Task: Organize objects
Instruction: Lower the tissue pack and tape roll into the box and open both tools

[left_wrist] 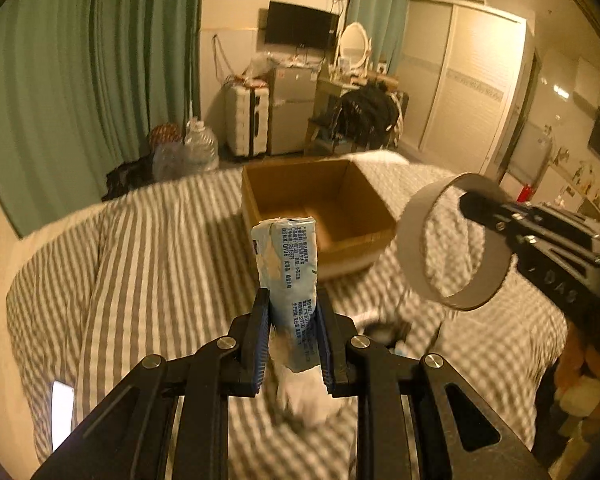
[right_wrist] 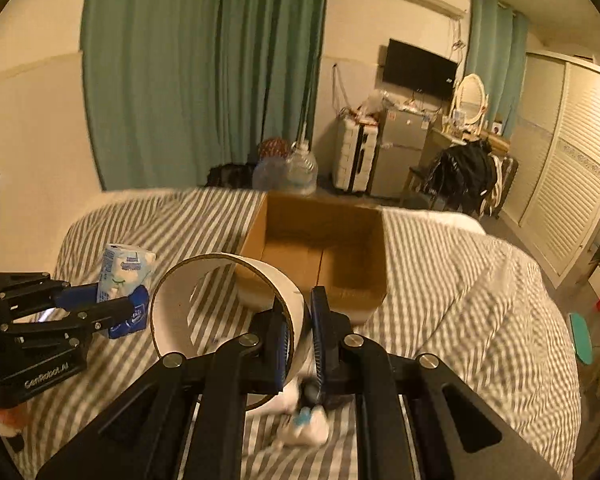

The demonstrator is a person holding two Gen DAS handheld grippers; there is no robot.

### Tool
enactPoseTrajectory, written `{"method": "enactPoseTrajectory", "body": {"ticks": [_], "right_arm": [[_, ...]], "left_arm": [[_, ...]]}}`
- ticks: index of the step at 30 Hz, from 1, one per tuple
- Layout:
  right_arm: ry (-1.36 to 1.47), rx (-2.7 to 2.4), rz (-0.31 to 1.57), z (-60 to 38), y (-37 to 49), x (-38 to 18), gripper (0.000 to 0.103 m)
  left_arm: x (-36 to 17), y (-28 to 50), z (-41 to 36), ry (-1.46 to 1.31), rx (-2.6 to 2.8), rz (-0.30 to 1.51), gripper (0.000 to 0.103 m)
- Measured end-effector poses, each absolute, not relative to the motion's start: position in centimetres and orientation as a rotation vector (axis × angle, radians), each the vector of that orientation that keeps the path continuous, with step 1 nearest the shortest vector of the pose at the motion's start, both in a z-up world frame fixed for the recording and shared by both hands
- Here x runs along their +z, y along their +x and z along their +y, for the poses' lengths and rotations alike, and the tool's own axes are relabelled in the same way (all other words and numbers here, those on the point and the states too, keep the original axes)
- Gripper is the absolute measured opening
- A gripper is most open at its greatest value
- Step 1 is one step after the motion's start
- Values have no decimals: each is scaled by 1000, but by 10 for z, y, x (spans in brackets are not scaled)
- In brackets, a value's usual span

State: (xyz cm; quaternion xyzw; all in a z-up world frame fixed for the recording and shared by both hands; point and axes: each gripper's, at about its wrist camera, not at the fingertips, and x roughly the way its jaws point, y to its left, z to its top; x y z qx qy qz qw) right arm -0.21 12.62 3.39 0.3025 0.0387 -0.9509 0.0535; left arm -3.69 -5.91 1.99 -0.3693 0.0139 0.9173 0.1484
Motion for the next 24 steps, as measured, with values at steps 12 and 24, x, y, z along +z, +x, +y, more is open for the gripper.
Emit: {"method": "enactPoseTrajectory", "body": {"ticks": [12,24], "right_arm": [[894,-2953,-86,157,-119,25,10],[1062,-2983,-295,203,-208,-73,10]], "left_arm": [[7,-163,-23,-1024,2574,-43,22],[-88,-225,-8,-1091,2500,-3,22]]}}
